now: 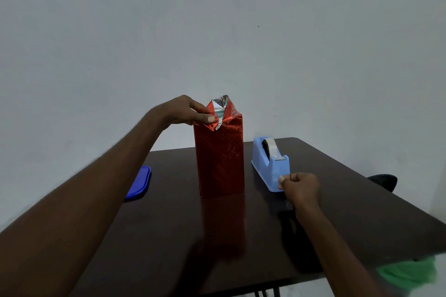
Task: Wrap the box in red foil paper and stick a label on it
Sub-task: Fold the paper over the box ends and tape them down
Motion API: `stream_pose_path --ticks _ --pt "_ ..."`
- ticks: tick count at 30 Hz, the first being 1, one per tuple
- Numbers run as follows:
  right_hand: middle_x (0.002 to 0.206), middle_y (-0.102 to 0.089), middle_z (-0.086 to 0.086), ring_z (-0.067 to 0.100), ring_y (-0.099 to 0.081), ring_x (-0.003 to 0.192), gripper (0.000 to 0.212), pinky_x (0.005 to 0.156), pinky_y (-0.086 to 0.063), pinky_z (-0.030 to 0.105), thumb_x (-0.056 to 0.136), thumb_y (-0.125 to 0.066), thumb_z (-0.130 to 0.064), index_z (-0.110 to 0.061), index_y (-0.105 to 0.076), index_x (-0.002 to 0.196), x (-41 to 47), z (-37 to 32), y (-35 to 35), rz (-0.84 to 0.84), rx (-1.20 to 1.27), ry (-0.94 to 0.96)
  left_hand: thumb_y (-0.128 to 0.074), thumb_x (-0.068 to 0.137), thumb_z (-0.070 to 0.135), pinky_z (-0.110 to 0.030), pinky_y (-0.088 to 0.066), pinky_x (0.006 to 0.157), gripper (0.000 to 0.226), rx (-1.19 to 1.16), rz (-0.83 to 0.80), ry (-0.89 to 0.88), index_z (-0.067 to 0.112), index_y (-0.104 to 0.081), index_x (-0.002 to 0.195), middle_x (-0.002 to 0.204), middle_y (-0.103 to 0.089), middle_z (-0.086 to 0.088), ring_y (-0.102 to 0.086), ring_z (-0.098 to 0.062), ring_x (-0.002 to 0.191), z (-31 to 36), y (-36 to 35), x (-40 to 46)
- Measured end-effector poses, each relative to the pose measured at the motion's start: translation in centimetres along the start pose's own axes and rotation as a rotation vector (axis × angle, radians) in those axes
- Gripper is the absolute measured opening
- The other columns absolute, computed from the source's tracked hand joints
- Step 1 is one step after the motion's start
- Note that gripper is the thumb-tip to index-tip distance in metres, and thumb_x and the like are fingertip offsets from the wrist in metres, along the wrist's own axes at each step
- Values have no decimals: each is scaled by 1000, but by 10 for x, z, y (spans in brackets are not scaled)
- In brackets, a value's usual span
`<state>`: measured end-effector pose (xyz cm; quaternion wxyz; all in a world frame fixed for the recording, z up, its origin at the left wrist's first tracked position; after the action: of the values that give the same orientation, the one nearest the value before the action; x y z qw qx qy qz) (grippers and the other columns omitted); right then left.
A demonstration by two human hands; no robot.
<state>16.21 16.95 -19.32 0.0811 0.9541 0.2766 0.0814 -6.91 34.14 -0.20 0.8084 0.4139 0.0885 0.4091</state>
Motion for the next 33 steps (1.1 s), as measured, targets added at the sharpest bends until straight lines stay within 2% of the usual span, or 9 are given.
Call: stream_pose_path --ticks 4,7,11,15,17,21,25,31,33 --pt "76 -72 9 22 -69 74 12 72 -59 40 87 -71 -6 -7 -71 75 -16 -20 4 -131 81 70 -78 79 39 -19 -49 76 43 10 8 1 25 -71 118 107 -65 10 -58 -11 104 1 0 -1" --pt "72 -71 14 18 -65 63 12 68 -60 34 90 -65 0 -2 -70 79 -29 -52 12 -254 209 144 -79 79 40 -17 -49 79 43 20 14 7 26 -71 119 108 -65 12 -58 -12 107 1 0 -1" --pt "59 -67 1 6 -51 45 11 47 -47 19 89 -65 -2 -2 -70 79 -41 -102 17 -339 220 269 -80 78 41 -30 -51 92 41 20 22 0 27 -73 116 117 -68 6 -60 -17 113 1 -2 -2" --pt "69 -72 8 7 -46 47 16 52 -39 25 84 -74 -13 -7 -73 70 -36 -164 9 -373 156 477 -83 74 42 -41 -50 101 37 12 41 -5 28 -76 109 113 -72 2 -62 -23 114 1 -4 -3" --pt "71 -73 5 3 -48 48 18 56 -39 26 82 -76 -17 -10 -74 66 -27 -200 -1 -365 57 577 -82 75 42 -39 -50 99 37 21 36 -5 28 -76 109 111 -73 2 -63 -23 113 1 -3 -4" --pt "78 -73 13 17 -48 58 26 52 -39 26 79 -81 -26 0 -76 78 4 -260 -42 -490 -319 605 -80 78 41 -33 -51 95 43 47 35 0 24 -73 117 114 -71 4 -63 -17 109 3 -1 -7" --pt "57 -53 8 18 -39 51 36 48 -32 25 79 -81 -28 0 -64 65 24 -279 -75 -600 -760 537 -78 79 44 -26 -47 89 49 76 23 0 23 -69 123 121 -68 4 -60 -11 108 3 0 -7" --pt "58 -47 1 16 -34 54 33 51 -30 25 80 -81 -36 -7 -69 70 32 -281 -95 -707 -939 501 -80 76 46 -26 -48 89 52 78 42 12 22 -70 121 116 -69 4 -61 -12 107 0 0 -4" --pt "59 -47 0 15 -36 55 31 53 -32 25 81 -79 -35 -7 -67 72 31 -279 -101 -694 -1040 521 -79 77 45 -22 -47 82 49 80 41 6 23 -71 120 105 -70 9 -62 -7 100 0 0 -5"
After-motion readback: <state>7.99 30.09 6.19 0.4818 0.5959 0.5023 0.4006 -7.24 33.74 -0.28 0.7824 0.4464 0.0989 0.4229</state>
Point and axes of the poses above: each hand's wrist, its own x-axis towards the middle knuckle, its own y-axis out of the back of the hand, z = x × y, the point moved 1 cm from there along x, towards the middle knuckle
